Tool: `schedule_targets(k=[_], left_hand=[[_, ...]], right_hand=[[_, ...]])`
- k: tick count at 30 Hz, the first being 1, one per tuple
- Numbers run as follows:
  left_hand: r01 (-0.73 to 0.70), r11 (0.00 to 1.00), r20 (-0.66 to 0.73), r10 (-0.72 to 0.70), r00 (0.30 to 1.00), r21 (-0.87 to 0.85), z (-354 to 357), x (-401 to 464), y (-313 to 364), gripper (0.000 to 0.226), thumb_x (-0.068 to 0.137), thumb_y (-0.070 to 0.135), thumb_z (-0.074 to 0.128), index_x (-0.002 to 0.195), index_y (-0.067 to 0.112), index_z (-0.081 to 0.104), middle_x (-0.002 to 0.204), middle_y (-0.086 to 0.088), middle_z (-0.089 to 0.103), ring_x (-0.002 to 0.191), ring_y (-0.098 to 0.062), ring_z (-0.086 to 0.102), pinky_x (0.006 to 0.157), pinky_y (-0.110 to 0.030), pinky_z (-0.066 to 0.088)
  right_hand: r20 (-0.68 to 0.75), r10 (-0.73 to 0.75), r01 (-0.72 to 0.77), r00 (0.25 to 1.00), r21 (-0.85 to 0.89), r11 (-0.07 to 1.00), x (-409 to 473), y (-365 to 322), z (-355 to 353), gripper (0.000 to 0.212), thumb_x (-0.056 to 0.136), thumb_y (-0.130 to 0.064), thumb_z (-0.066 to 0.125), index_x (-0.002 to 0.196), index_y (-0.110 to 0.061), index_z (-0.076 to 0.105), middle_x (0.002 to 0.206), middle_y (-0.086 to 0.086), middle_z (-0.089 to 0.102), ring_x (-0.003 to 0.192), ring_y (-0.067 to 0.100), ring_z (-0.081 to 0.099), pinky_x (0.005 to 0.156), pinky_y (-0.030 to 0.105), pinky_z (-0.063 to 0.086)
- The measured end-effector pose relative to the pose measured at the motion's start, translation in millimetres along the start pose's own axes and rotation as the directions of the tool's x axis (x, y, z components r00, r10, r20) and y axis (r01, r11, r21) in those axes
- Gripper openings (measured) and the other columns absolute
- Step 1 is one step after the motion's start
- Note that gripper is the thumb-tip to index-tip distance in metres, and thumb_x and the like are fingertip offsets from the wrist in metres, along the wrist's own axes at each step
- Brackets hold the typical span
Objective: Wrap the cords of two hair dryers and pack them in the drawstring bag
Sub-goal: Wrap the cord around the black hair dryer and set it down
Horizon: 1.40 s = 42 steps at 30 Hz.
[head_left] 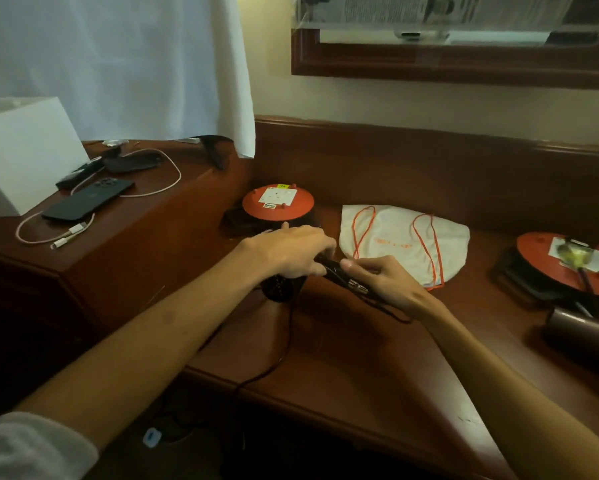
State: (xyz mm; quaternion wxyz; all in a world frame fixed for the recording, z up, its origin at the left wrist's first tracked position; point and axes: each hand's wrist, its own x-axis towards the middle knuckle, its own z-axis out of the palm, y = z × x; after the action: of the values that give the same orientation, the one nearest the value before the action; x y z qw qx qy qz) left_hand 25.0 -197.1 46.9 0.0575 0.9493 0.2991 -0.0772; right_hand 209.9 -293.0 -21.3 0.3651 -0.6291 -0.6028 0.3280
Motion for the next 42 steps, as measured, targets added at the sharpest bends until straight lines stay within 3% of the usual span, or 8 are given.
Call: schedule_targets(k=[5, 11, 19, 24, 27, 36, 39, 42], left_hand=[[0.000, 0.999, 0.002, 0.000, 1.000, 0.048, 11.1, 17.3, -1.0, 0.026, 0.098, 0.040, 0.062, 0.119, 0.026, 0.062, 0.115, 0.000, 0.061, 0.109, -0.022, 0.059, 0.077, -0.035, 0.041], [0.098, 0.949, 0.041, -0.090, 0.995, -0.298, 46.2, 21.1, -22.0, 0.019, 0.095, 0.050, 0.061, 0.093, 0.033, 0.071, 0.098, 0.004, 0.068, 0.098, -0.020, 0.063, 0.090, -0.045, 0.053], [0.174, 0.897, 0.036, -0.174, 0.984, -0.406, 63.2, 12.8, -44.3, 0.049, 0.078, 0.069, 0.071, 0.113, 0.036, 0.069, 0.119, 0.008, 0.052, 0.115, -0.017, 0.051, 0.101, -0.041, 0.045], [0.146, 0.782, -0.085, -0.246, 0.965, -0.606, 74.8, 15.5, -59.2, 0.037, 0.078, 0.064, 0.075, 0.100, 0.035, 0.073, 0.109, 0.007, 0.055, 0.109, -0.014, 0.055, 0.093, -0.035, 0.044], [0.118, 0.708, -0.123, -0.280, 0.952, -0.696, 79.0, 16.0, -64.4, 0.030, 0.079, 0.060, 0.076, 0.094, 0.034, 0.075, 0.108, 0.005, 0.060, 0.106, -0.013, 0.059, 0.094, -0.036, 0.046], [-0.112, 0.410, -0.301, -0.431, 0.851, -0.905, 105.7, -4.3, -76.5, 0.026, 0.081, 0.049, 0.077, 0.089, 0.023, 0.076, 0.106, 0.000, 0.065, 0.099, -0.014, 0.066, 0.095, -0.035, 0.050], [-0.187, 0.378, -0.362, -0.471, 0.804, -0.907, 110.3, -5.8, -79.4, 0.034, 0.080, 0.049, 0.073, 0.095, 0.020, 0.078, 0.107, -0.001, 0.069, 0.102, -0.013, 0.067, 0.097, -0.037, 0.048], [-0.219, 0.301, -0.347, -0.490, 0.799, -0.928, 114.2, -10.5, -83.9, 0.036, 0.076, 0.052, 0.076, 0.096, 0.023, 0.079, 0.107, -0.004, 0.071, 0.102, -0.018, 0.069, 0.096, -0.039, 0.050]], right_hand=[[0.162, -0.010, 0.019, 0.987, -0.053, 0.998, -6.9, 6.9, 4.8, 0.030, 0.084, -0.030, 0.080, 0.114, -0.029, 0.075, 0.094, -0.004, 0.077, 0.082, 0.007, 0.070, 0.070, 0.025, 0.054], [0.218, -0.012, 0.025, 0.976, -0.056, 0.998, -4.9, 14.4, 5.9, 0.031, 0.087, -0.035, 0.075, 0.118, -0.030, 0.074, 0.101, -0.001, 0.077, 0.094, 0.026, 0.070, 0.083, 0.045, 0.055], [0.229, 0.088, -0.065, 0.970, -0.106, 0.992, 3.1, 15.2, -2.1, 0.037, 0.087, -0.039, 0.076, 0.122, -0.027, 0.072, 0.099, 0.001, 0.076, 0.087, 0.029, 0.071, 0.076, 0.051, 0.059], [-0.344, -0.203, -0.039, 0.917, -0.583, 0.812, -25.0, -26.7, 16.9, 0.033, 0.089, -0.035, 0.073, 0.113, -0.014, 0.064, 0.110, 0.000, 0.060, 0.096, 0.017, 0.057, 0.080, 0.031, 0.052], [-0.425, -0.159, 0.026, 0.891, -0.303, 0.953, -48.9, -44.1, 46.5, 0.020, 0.093, -0.036, 0.067, 0.087, -0.017, 0.064, 0.086, -0.005, 0.061, 0.077, 0.013, 0.058, 0.065, 0.031, 0.051], [0.017, 0.194, -0.195, 0.981, 0.112, 0.974, -29.5, -19.8, 102.9, 0.024, 0.102, -0.022, 0.058, 0.087, -0.004, 0.064, 0.077, 0.004, 0.071, 0.068, 0.012, 0.064, 0.073, 0.043, 0.055], [0.206, 0.248, -0.314, 0.947, 0.764, 0.564, -30.9, -22.8, 83.2, 0.017, 0.103, -0.011, 0.051, 0.088, -0.004, 0.054, 0.059, 0.011, 0.053, 0.057, 0.028, 0.067, 0.068, 0.048, 0.059], [0.389, 0.155, -0.419, 0.908, 0.845, 0.333, -34.9, -4.5, 58.9, 0.018, 0.102, -0.018, 0.050, 0.106, -0.002, 0.058, 0.049, -0.004, 0.022, 0.029, 0.010, 0.033, 0.044, 0.031, 0.050]])
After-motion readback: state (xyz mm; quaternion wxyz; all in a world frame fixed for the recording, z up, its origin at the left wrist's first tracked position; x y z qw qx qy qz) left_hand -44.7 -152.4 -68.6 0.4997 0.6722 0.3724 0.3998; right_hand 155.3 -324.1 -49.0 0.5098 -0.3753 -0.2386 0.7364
